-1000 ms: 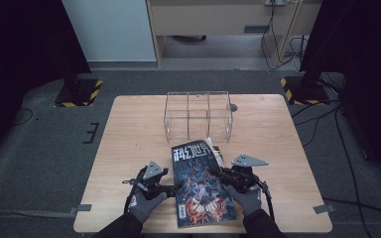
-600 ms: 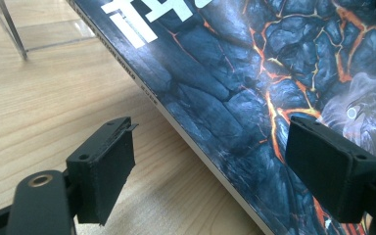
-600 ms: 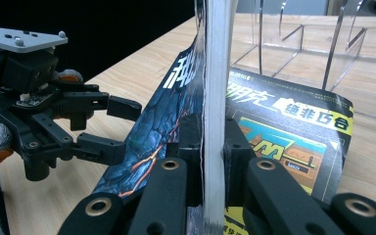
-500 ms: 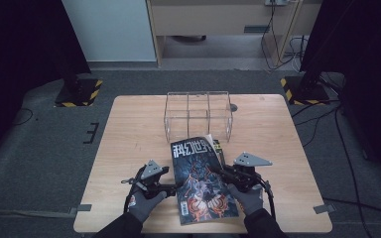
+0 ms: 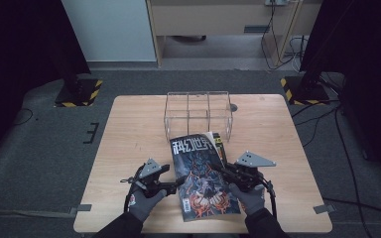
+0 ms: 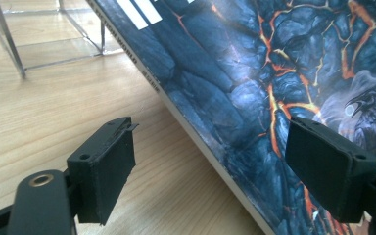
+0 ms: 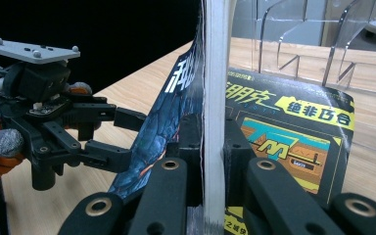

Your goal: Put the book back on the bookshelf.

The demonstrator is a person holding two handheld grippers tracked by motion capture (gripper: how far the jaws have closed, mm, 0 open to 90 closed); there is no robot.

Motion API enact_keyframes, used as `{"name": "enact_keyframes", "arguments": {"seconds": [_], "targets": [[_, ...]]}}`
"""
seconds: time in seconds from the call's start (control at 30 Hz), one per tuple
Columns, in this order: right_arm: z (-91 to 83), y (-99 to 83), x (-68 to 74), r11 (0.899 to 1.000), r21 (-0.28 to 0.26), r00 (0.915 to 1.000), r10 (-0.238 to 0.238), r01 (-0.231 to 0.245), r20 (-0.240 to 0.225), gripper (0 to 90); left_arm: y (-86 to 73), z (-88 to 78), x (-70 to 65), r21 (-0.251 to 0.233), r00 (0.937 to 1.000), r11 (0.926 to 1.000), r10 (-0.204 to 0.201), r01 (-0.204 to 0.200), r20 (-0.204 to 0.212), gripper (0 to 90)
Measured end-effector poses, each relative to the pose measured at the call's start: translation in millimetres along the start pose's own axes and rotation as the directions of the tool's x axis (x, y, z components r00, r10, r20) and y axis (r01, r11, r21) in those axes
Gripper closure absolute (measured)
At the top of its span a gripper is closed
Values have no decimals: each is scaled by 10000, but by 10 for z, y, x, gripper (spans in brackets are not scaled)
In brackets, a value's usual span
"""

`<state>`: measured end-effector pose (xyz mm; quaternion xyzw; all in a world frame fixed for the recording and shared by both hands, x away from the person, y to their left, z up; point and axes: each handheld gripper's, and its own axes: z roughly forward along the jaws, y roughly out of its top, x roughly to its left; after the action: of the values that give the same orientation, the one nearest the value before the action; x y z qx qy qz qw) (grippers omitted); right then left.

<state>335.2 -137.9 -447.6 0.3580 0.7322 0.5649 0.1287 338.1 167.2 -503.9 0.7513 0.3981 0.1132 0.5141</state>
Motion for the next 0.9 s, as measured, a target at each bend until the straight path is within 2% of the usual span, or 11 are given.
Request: {"name": "enact_keyframes", "arguments": {"seconds": [0.43,0.63,0.9], "targets": [[-40,39,30,9995,-233,9997,-226,225,-31,829,3,168,-93,198,9996,9997,131,-136,233,181],[-47,44,29,9991,-292,9995,-298,299,41,830,8,253,-113,192,9991,9998,-69,62,409,176],[-56,42,13,9990,-329,9995,-284,287,102,830,5,391,-153,81,9951,9998,-197,190,965,171]]}}
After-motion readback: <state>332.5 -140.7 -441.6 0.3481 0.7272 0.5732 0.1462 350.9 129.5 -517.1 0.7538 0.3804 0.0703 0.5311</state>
